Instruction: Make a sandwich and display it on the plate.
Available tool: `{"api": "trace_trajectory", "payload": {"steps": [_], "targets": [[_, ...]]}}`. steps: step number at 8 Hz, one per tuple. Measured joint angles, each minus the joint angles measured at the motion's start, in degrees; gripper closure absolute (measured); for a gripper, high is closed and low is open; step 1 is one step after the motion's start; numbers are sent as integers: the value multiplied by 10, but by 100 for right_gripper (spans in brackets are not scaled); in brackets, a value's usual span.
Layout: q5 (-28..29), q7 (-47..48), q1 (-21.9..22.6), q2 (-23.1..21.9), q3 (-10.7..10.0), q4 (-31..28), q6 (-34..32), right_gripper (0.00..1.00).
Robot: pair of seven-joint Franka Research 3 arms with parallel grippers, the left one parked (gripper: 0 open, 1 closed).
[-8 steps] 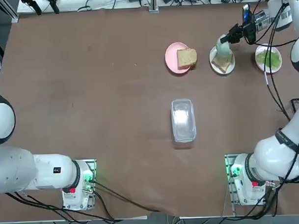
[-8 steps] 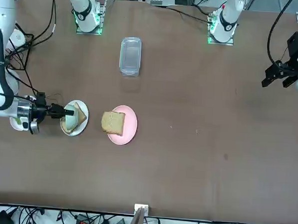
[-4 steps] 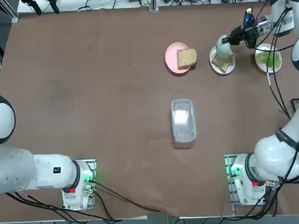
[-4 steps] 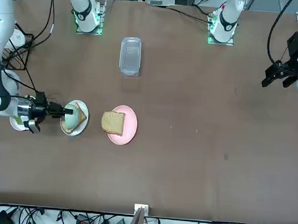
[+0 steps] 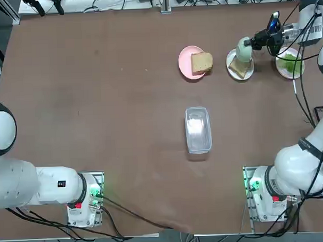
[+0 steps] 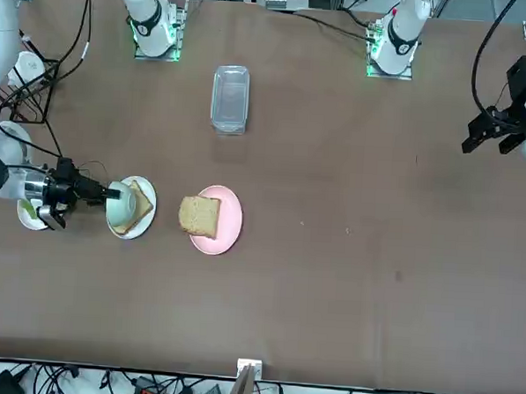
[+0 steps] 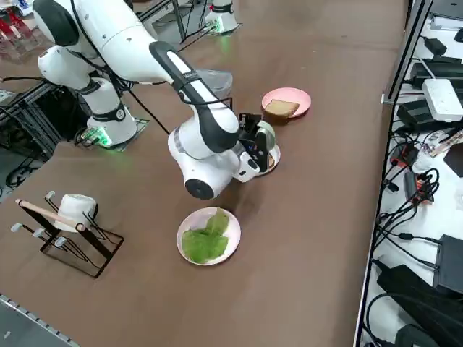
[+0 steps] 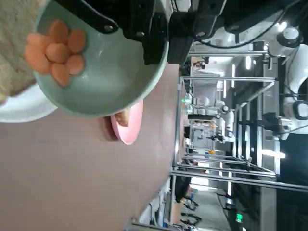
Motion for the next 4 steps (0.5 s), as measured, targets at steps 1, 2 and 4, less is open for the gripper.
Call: {"api": "trace_trajectory", "payload": {"steps": [1, 2, 4], "targets": [[13, -11, 0, 6, 0, 0, -9, 95], [17, -18, -1, 12, 0, 0, -13, 95], [29, -30, -14, 26, 0, 0, -36, 95]]}}
